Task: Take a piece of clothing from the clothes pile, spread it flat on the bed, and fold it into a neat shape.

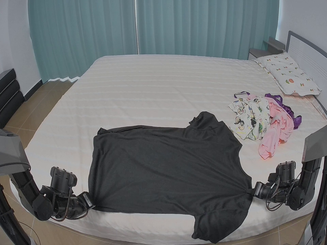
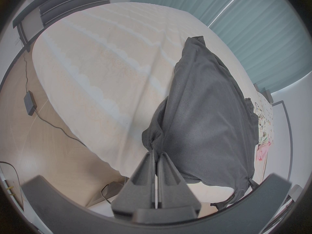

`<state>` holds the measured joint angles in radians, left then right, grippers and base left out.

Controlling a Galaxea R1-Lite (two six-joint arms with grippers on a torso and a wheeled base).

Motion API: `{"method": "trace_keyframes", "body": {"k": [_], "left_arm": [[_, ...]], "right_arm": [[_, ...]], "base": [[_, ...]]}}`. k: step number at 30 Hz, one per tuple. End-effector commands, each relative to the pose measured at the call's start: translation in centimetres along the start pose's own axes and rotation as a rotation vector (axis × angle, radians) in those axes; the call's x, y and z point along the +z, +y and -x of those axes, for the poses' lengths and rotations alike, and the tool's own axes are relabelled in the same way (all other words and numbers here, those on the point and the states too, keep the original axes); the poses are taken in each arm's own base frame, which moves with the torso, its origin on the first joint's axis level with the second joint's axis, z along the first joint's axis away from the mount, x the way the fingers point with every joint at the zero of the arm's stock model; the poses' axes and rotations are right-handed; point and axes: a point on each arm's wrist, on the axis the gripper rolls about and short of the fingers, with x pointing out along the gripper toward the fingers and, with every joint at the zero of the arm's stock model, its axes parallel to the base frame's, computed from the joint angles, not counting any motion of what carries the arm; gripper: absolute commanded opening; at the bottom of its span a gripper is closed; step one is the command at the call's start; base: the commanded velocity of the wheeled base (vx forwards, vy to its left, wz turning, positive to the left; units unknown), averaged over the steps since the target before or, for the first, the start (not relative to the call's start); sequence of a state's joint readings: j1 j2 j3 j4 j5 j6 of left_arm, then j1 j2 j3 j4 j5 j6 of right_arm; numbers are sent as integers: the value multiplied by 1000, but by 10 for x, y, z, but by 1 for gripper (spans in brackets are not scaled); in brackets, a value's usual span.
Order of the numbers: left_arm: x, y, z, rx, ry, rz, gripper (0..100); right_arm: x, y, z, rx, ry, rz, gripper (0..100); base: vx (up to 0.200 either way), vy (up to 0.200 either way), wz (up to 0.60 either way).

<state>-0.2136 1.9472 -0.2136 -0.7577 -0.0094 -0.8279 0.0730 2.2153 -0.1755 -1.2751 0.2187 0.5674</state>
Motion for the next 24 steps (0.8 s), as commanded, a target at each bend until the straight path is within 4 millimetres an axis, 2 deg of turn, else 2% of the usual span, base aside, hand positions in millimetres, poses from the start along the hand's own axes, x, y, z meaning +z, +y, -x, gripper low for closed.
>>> {"method": "trace_keyframes", "body": {"k": [1,9,11,15,24], "left_arm": [[-2,2,-1,11,12,-2,0],[-9,6,3,41,46,-24,0],[-7,4,12,28,35,-49,0],[-8,4,24,36,67,-57,0],[-11,4,15,69,121,-65,0]], "right_arm": [[5,-11,7,-37,-2,11,0],[18,-16,14,-51,-62,4,0],[26,-19,22,-56,-105,11,0],[25,-19,29,-59,-101,38,0],[16,-24,27,-90,-32,74,0]], "base": [[0,0,0],[0,0,0],[0,0,0],[0,0,0],[0,0,0]]}}
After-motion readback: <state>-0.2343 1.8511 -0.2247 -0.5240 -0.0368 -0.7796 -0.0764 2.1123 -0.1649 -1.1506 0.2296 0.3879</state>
